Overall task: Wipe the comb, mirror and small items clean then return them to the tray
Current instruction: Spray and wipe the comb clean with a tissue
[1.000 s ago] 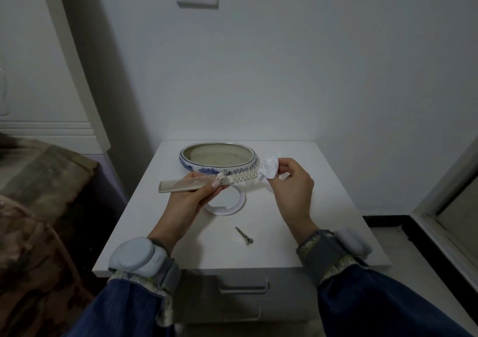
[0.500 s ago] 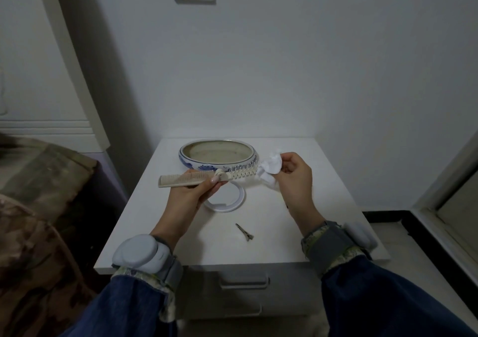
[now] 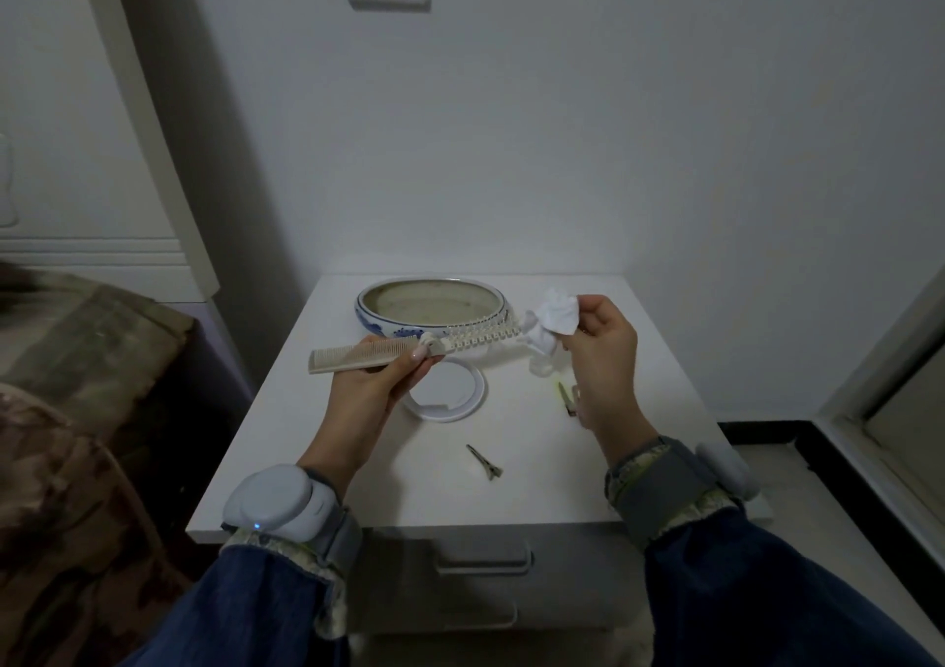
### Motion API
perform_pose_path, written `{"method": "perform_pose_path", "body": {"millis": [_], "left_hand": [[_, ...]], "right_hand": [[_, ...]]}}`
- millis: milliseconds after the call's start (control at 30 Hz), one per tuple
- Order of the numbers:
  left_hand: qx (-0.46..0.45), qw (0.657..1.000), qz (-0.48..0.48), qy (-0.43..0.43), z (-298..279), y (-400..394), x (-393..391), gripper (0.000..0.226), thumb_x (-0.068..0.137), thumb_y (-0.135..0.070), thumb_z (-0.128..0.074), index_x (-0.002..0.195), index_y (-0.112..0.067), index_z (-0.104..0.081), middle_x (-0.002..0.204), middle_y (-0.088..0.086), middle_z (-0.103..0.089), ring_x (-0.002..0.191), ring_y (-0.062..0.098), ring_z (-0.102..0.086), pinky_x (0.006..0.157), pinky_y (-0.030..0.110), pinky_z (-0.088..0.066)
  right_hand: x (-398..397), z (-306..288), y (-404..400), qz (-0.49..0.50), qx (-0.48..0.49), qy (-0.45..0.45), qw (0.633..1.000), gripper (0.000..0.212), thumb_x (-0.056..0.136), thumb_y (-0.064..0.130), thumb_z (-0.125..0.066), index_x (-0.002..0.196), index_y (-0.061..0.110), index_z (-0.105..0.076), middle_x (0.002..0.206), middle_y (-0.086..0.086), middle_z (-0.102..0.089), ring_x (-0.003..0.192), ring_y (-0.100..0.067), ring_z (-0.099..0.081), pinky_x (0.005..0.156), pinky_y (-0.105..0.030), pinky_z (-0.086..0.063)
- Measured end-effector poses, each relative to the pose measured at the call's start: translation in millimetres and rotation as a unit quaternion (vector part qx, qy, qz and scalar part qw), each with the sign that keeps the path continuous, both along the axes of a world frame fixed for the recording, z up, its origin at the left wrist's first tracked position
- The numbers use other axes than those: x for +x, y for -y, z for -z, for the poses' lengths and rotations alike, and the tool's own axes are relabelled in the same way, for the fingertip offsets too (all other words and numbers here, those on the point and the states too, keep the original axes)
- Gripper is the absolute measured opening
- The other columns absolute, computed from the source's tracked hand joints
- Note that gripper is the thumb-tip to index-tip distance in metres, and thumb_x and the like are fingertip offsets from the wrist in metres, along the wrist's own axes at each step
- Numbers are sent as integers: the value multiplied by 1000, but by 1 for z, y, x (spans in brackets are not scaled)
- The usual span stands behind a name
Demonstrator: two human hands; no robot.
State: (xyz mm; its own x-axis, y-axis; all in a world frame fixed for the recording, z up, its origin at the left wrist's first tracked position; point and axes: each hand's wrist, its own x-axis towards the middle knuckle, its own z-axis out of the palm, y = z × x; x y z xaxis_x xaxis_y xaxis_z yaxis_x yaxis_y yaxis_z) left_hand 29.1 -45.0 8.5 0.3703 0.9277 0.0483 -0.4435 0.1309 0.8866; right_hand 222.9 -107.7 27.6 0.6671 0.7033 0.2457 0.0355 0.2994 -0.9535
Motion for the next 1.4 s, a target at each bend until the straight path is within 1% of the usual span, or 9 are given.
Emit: {"method": "perform_pose_path", "body": {"millis": [200, 267, 400, 533, 667, 867, 1033, 1233, 1400], "left_hand": [[2, 1000, -2, 8, 0, 0, 0, 45, 60, -20, -74, 96, 2, -59, 98, 16, -71, 97, 25, -68, 85, 25, -55], [3, 1000, -1, 7, 1, 0, 0, 39, 67, -15, -72, 98, 3, -57, 98, 17, -71, 98, 26, -68, 84, 25, -55], [8, 1000, 17, -7, 2, 0, 1, 26, 81, -1, -61, 106, 3, -53, 100, 18, -71, 100, 28, -67, 80, 22, -55], [17, 999, 21, -23, 2, 1, 0, 37, 77, -5, -64, 109, 6, -52, 108, 24, -67, 104, 30, -65, 84, 24, -55], [27, 999, 24, -29, 2, 0, -1, 27, 76, -5, -64, 100, 2, -53, 107, 25, -66, 103, 31, -65, 83, 24, -55], [13, 999, 24, -26, 1, 1, -3, 18, 81, 0, -60, 98, 1, -55, 105, 21, -69, 100, 30, -67, 78, 21, -55], [12, 999, 23, -36, 0, 3, 0, 16, 80, -5, -62, 96, -2, -60, 103, 18, -70, 99, 29, -67, 82, 24, -56], [9, 999, 18, -27, -2, 4, 0, 26, 72, -13, -66, 96, -2, -64, 102, 17, -71, 97, 27, -68, 79, 22, -56], [7, 999, 4, -33, -2, 4, 0, 18, 81, -5, -61, 99, 0, -62, 105, 20, -69, 97, 27, -68, 84, 26, -56]], "right_hand": [[-8, 11, -4, -23, -56, 94, 994, 20, 70, 4, -78, 74, 13, -61, 67, 1, -63, 59, -6, -52, 58, -30, -47], [-10, 15, -5, -12, -64, 113, 991, 23, 70, 7, -79, 70, 20, -60, 65, 6, -62, 58, -4, -50, 59, -33, -47], [-15, 17, -6, 40, -67, 141, 987, 21, 71, 13, -79, 72, 19, -59, 68, 8, -62, 58, 4, -52, 56, -15, -40], [-20, 20, -7, 90, -97, 188, 973, 15, 74, 21, -76, 81, 18, -63, 86, -2, -64, 79, -13, -59, 70, -28, -47], [-21, 21, -6, 85, -119, 214, 966, 16, 75, 21, -75, 85, 14, -64, 91, -5, -62, 82, -15, -58, 72, -29, -47], [-17, 21, -7, 44, -122, 203, 970, 18, 76, 23, -74, 78, 21, -57, 89, -6, -61, 81, -15, -54, 64, -19, -35], [-13, 21, -8, 11, -109, 190, 976, 19, 80, 23, -72, 77, 22, -53, 86, -1, -60, 82, -14, -52, 68, -22, -40], [-11, 11, -5, -46, -54, 53, 996, 24, 79, -6, -65, 73, 14, -52, 72, -5, -58, 59, -3, -50, 53, -12, -39], [-7, 1, -2, -29, -17, -14, 999, 25, 79, -11, -59, 76, 13, -55, 72, -2, -60, 53, 5, -52, 53, -10, -40]]}}
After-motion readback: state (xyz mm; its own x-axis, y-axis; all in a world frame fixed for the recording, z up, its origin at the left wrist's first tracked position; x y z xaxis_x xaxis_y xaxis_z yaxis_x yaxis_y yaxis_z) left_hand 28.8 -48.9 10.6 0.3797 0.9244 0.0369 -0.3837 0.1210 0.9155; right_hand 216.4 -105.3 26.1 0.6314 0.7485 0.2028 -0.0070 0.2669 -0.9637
